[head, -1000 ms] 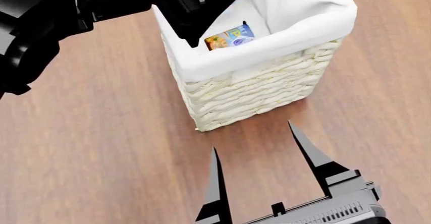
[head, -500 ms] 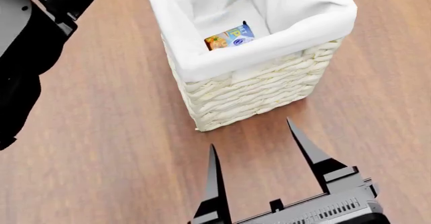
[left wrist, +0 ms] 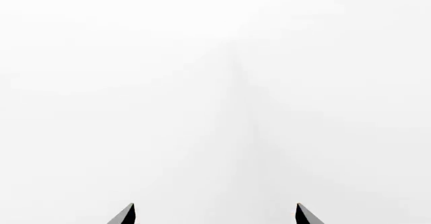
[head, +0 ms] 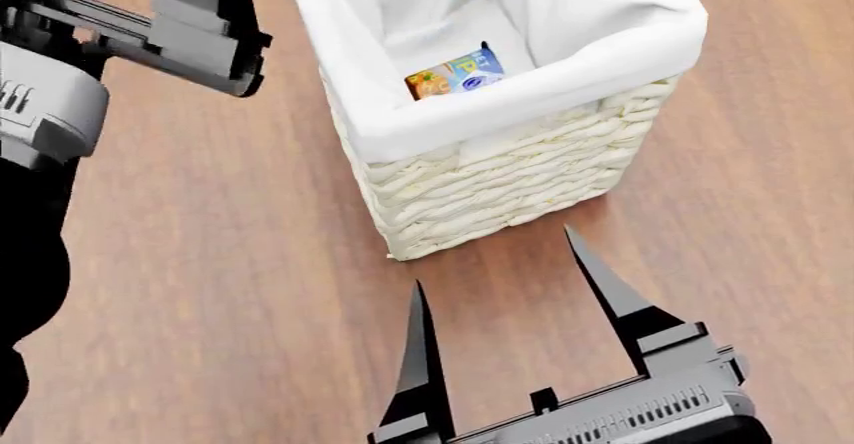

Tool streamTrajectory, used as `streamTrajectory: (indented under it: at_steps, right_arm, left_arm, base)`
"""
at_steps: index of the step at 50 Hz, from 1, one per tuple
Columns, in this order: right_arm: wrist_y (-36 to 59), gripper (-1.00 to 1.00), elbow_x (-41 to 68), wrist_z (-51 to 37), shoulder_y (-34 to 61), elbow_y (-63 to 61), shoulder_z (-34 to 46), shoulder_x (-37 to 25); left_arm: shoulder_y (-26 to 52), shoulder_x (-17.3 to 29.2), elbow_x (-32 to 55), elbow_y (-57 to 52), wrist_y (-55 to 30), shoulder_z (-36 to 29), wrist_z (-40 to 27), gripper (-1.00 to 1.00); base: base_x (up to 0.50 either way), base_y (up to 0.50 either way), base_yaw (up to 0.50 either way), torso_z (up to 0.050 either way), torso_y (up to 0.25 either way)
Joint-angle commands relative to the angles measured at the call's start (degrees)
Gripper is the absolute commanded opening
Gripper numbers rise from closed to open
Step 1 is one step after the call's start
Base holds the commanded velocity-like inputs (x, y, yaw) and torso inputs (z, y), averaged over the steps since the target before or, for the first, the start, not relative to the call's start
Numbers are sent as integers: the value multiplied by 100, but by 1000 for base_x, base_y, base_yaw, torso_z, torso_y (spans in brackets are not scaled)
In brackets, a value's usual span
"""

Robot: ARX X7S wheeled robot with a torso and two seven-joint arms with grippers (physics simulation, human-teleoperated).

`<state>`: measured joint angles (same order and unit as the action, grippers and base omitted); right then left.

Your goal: Pick up the alphabet soup and the cream cheese box, and put them in the basket.

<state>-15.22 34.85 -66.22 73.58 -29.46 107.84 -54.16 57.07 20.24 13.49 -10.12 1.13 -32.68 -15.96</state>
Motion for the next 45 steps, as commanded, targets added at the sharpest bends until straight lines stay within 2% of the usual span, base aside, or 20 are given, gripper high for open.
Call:
streamTrajectory:
  at_steps: [1, 12, 45]
  right_arm:
    - [6, 100, 7, 16, -12, -18, -38, 7]
    - [-28, 100, -36, -31, 11, -132, -120, -49]
    - [277, 100, -343, -265, 223, -897, -288, -323]
  left_arm:
    - [-754, 243, -768, -830, 379, -186, -598, 100]
    - [-1139, 365, -850, -1296, 374, -300, -693, 100]
    - [-1503, 675, -804, -2260, 101, -305, -785, 100]
  base:
    - [0, 0, 0, 0, 0]
    - [0, 0, 0, 0, 0]
    - [0, 0, 0, 0, 0]
